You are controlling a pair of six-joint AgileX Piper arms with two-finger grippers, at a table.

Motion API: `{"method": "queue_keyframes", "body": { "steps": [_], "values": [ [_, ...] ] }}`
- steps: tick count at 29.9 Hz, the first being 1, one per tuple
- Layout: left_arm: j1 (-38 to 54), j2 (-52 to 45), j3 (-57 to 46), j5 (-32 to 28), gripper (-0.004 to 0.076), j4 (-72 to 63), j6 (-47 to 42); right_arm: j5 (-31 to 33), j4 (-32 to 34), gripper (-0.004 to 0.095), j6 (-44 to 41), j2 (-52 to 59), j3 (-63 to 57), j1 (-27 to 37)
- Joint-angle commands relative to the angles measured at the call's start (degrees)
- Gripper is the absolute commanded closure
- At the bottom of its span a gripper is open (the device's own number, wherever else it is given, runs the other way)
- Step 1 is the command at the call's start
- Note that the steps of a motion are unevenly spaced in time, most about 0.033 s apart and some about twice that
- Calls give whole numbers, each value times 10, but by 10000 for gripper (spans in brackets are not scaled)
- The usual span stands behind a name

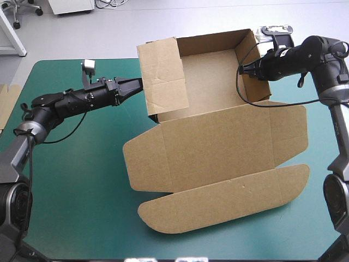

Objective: Fold the box

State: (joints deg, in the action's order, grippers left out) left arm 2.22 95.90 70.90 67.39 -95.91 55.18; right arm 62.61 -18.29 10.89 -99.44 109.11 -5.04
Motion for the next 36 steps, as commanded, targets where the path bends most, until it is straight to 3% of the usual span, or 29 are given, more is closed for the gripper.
{"method": "queue_keyframes", "body": {
  "steps": [1, 18, 27, 36],
  "values": [
    [-18, -15, 39, 72, 351, -80, -9, -33, -19, 925, -7, 26, 18, 4],
    [-24, -13, 95, 61, 333, -74, -43, -33, -19, 925, -17, 18, 18, 4],
    [-32, -13, 103, -1, 315, 29, -105, -33, -17, 915, -55, 18, 18, 3],
    [-74, -13, 181, -62, 316, 208, -195, -32, -30, 915, -71, 18, 18, -4]
  ]
}}
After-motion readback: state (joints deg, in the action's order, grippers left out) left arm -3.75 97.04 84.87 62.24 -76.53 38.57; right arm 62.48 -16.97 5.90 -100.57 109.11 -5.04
